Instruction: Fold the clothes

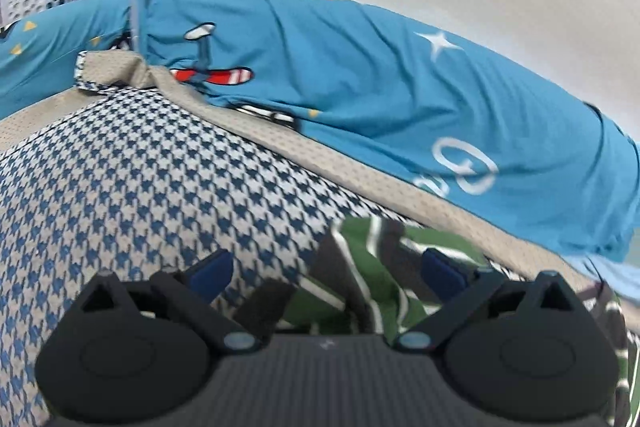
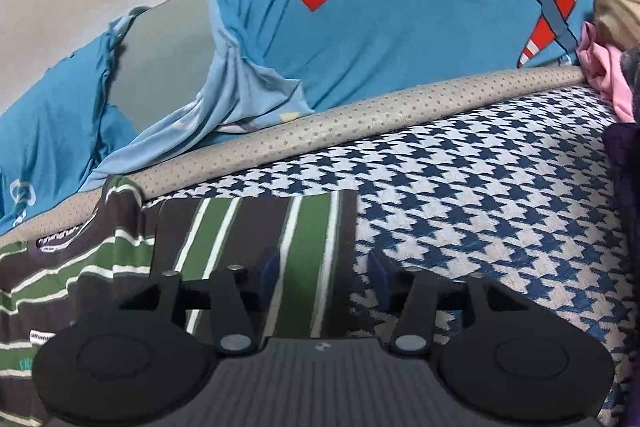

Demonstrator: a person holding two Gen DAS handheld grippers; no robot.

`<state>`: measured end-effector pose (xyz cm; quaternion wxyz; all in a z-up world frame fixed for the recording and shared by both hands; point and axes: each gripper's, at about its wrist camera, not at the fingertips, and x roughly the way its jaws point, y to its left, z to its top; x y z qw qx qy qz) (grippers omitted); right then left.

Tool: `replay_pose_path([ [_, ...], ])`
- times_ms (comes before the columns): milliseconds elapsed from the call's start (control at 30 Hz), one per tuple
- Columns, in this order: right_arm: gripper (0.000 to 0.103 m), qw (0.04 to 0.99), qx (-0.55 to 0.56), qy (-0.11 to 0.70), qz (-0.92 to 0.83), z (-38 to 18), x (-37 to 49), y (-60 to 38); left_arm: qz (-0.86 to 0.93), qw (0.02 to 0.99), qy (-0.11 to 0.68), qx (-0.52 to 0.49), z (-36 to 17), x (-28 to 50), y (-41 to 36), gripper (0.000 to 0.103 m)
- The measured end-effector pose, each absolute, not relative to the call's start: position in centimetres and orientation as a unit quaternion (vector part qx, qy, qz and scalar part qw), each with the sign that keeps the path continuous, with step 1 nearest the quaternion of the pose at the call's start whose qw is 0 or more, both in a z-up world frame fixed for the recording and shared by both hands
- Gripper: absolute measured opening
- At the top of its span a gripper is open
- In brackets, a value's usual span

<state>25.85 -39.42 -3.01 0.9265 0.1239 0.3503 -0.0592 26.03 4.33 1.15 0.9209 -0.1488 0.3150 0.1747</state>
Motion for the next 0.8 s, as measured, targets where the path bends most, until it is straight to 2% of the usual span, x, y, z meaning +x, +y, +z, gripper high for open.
replay_pose_path([
  [33, 0.052, 0.928, 0.114, 0.35, -0.055, -3.2, 25.9, -39.0, 0.171, 0.921, 0.317, -0.145, 1.0, 26.1, 4.0, 0.101],
  [100, 0.05, 0.931, 0.094, 0.348, -0.047, -3.5, 26.0, -38.0, 0.167, 0.922, 0.32, -0.137, 0.8, 26.3, 3.5, 0.103],
  [200, 0.033, 0.937, 0.068, 0.34, -0.04, -3.6, 26.2, -36.9, 0.16, 0.921, 0.329, -0.131, 0.2, 26.5, 2.9, 0.103],
  [267, 0.01, 0.94, 0.06, 0.334, -0.025, -3.6, 26.4, -36.2, 0.157, 0.921, 0.333, -0.125, 0.0, 26.6, 2.5, 0.103],
  [300, 0.008, 0.942, 0.056, 0.331, -0.018, -3.6, 26.5, -35.9, 0.156, 0.921, 0.334, -0.123, -0.1, 26.7, 2.3, 0.103],
  [667, 0.005, 0.956, -0.012, 0.279, -0.094, -1.4, 25.5, -34.3, 0.148, 0.915, 0.36, -0.11, -0.9, 27.2, 1.9, 0.103],
  [800, 0.005, 0.957, -0.007, 0.263, -0.122, -0.1, 24.9, -35.1, 0.152, 0.911, 0.368, -0.11, -1.1, 27.3, 2.2, 0.103],
])
